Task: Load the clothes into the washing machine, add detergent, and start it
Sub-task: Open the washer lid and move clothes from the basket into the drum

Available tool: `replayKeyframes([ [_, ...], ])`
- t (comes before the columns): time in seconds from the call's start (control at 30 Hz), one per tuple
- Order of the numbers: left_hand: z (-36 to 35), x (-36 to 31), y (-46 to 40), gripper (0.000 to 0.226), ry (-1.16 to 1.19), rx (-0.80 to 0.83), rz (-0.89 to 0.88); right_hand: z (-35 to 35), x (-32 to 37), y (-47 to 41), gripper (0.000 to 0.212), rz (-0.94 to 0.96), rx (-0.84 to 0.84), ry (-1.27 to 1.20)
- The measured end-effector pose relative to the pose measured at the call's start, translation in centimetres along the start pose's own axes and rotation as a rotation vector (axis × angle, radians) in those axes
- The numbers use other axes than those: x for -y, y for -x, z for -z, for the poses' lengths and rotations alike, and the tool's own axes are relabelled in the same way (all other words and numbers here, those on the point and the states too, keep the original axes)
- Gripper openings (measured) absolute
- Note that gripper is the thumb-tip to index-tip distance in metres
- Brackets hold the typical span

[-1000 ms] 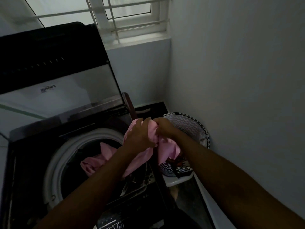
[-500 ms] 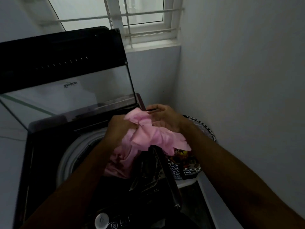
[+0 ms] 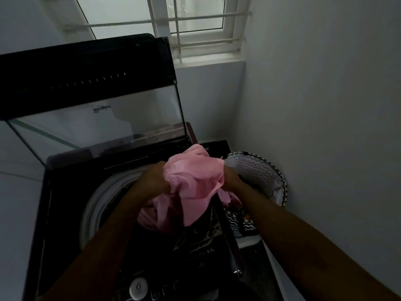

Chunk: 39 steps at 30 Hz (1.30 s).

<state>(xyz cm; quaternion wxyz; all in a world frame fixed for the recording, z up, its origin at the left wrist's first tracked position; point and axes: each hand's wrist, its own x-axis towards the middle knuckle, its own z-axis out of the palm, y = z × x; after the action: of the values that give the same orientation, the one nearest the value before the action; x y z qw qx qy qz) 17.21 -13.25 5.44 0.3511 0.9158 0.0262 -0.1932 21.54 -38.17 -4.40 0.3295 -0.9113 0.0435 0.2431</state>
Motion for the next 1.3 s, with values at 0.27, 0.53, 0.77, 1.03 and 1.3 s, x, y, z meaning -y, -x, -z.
replayKeyframes([
  [0.27,-1.5,-2.8,-1.5,0.129,-0.028,0.044,-0.168,3.0,3.4,-0.5,0.028,0.121,-0.175,0.169],
  [0.53,-4.5,-5.4,-2.9,0.136,0.081,-0.013,-0.215,4.1,8.1,2.1,0.027,0.197,-0.321,0.019],
  [0.77,-2.9,-7.1,-3.3,0.045,-0.061,-0.133,0.031,6.5,9.8,5.4,0.037,0.285,-0.104,-0.303],
  [1.03,-0.1,-3.8,-2.6,0.029,-0.109,-0.165,-0.009,6.7,4.9,1.5,0.078,0.167,0.331,0.149],
  [1.3,0.2,-2.2,-2.1,0.048,-0.675,0.451,-0.042,2.6,2.9,0.5,0.063,0.15,0.189,0.392],
])
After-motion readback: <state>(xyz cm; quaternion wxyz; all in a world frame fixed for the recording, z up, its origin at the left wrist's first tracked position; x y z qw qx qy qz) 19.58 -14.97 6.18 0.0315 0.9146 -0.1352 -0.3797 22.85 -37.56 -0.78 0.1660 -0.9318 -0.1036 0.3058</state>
